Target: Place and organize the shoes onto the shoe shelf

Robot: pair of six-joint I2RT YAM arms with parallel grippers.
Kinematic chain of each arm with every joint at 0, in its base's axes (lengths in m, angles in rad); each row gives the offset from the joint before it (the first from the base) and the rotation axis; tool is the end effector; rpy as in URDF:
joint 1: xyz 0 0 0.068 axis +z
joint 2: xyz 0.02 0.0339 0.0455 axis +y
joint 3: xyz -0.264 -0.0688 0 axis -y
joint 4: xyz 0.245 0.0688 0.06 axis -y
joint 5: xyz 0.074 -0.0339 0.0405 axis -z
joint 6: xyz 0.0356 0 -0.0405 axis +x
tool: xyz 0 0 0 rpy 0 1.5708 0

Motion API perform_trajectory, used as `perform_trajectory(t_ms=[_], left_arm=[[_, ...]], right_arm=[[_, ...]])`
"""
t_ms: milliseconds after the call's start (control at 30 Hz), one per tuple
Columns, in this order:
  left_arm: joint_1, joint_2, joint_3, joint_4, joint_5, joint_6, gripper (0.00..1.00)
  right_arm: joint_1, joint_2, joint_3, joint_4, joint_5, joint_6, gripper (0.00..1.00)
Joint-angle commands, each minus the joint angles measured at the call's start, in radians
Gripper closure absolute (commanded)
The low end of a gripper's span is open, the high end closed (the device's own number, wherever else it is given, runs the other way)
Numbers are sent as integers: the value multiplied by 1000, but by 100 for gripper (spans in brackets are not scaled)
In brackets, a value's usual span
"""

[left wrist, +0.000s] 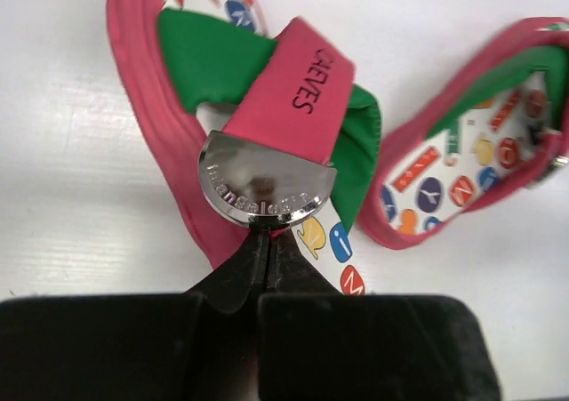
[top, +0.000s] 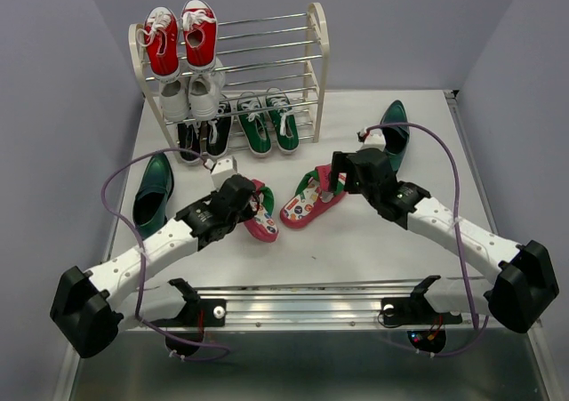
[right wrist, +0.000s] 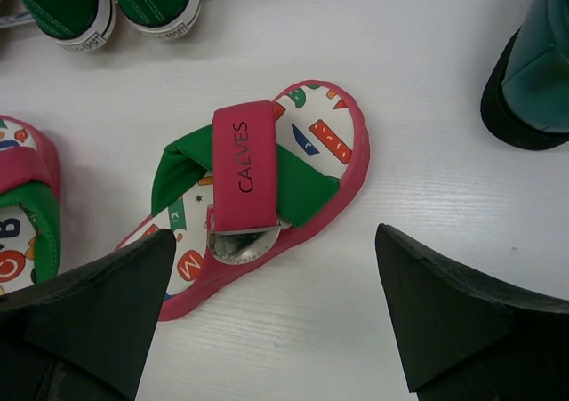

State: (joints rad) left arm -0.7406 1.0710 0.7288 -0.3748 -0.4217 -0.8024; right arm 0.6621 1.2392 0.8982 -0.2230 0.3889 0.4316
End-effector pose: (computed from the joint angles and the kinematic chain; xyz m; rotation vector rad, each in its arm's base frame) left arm 0.1757 -0.1408 0.2495 -0.2856 2.2201 -0.3647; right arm 0.2255 0.1587 0.2806 -0.0151 2.0977 0.2464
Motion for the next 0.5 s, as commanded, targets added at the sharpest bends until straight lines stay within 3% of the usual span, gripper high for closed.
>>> perform_trajectory(t_ms=[0, 467], left_arm=[[-20, -65, 113, 83, 3, 193, 100], [-23, -69, 290, 234, 133, 459, 100]], right_arm=[[5, -55, -7, 13, 64, -24, 0], [5, -55, -1, 13, 134, -47, 0]])
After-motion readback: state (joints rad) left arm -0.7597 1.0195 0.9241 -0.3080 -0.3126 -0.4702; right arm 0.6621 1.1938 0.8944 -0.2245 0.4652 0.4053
